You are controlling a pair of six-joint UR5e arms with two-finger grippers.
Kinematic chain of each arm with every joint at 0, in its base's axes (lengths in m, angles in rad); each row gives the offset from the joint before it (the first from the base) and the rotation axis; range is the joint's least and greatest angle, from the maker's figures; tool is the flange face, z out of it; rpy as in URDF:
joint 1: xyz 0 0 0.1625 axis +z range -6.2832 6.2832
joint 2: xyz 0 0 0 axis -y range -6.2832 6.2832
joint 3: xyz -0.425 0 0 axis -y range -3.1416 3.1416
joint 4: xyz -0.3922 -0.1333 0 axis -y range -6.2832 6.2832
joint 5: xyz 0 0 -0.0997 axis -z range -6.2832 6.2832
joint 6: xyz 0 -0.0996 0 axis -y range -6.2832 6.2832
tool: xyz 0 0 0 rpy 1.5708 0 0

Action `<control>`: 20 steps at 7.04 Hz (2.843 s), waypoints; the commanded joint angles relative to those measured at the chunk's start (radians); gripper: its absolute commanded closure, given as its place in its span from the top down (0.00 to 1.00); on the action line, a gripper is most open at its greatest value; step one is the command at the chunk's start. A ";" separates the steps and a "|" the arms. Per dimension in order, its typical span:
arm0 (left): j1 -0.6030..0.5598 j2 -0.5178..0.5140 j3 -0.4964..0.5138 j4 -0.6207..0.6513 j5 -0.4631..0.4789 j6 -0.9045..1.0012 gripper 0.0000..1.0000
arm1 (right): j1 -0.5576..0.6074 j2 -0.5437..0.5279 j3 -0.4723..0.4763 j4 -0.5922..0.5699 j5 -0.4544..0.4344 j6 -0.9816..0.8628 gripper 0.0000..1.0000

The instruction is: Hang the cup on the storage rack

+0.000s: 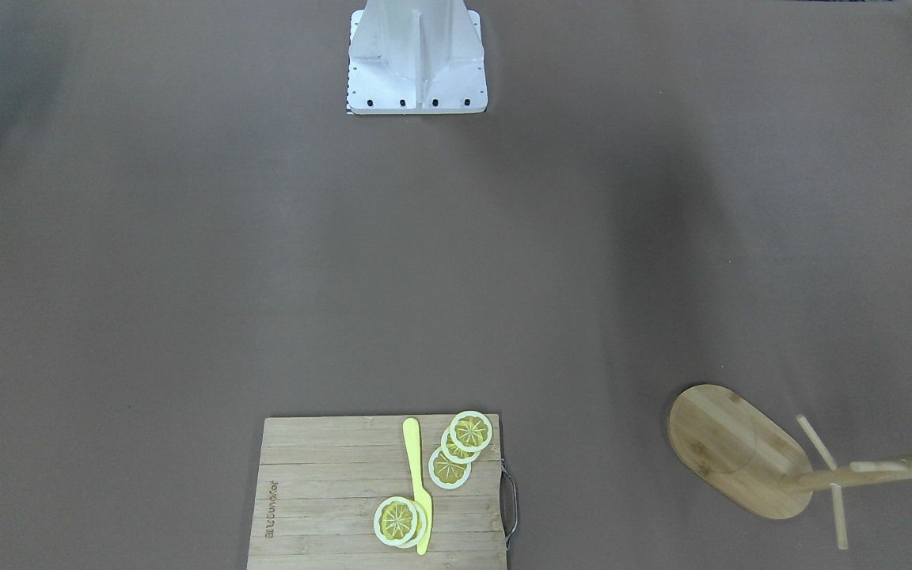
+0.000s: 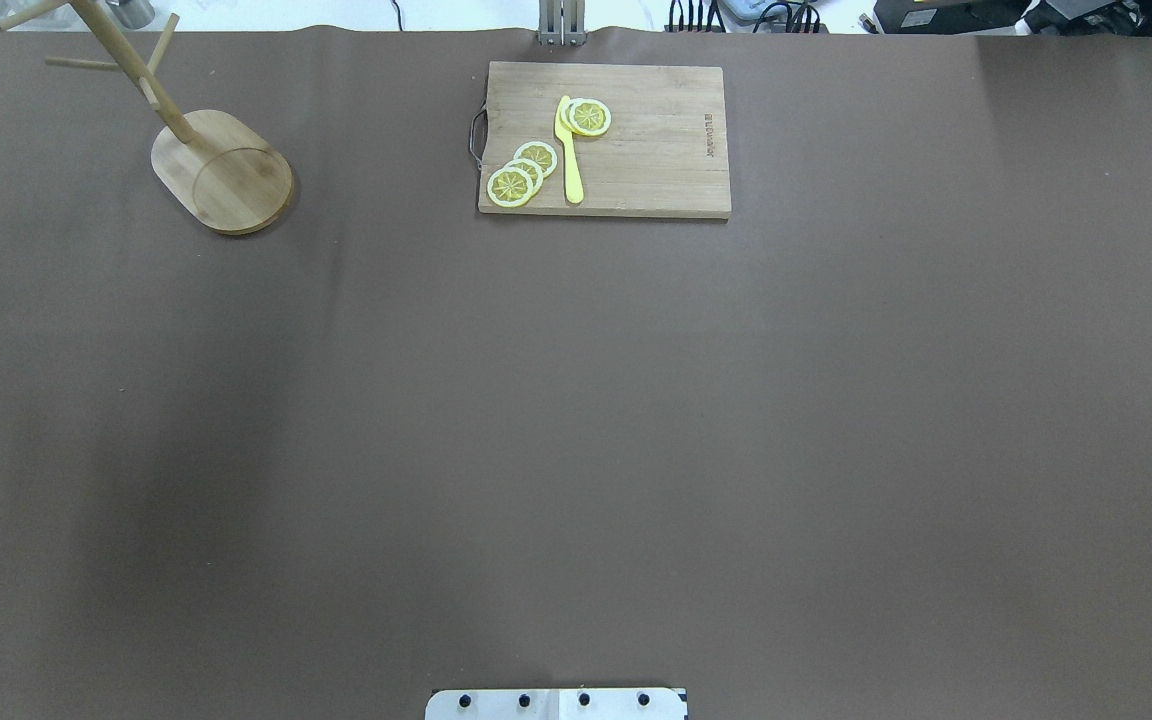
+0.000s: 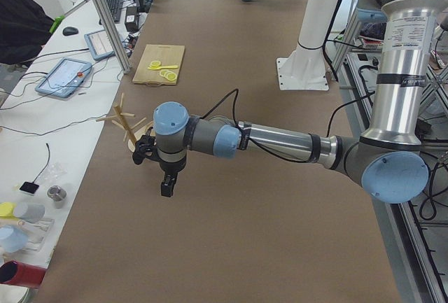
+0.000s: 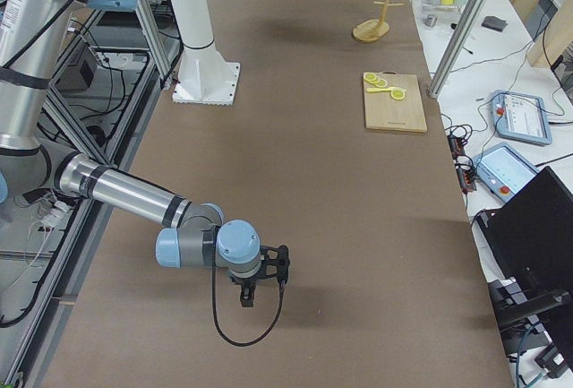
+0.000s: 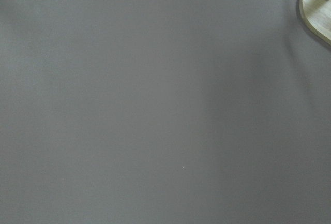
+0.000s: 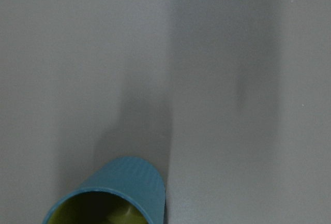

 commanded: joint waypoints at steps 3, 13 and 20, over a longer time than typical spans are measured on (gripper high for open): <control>0.002 -0.010 0.007 0.003 -0.001 0.000 0.98 | -0.028 0.027 -0.001 -0.002 0.029 0.043 1.00; 0.003 -0.014 0.021 0.003 -0.001 -0.002 0.98 | -0.087 0.020 0.038 0.004 0.058 -0.076 0.00; 0.003 -0.051 0.044 0.012 -0.009 -0.002 0.98 | -0.360 0.560 0.252 -0.037 0.060 1.238 0.00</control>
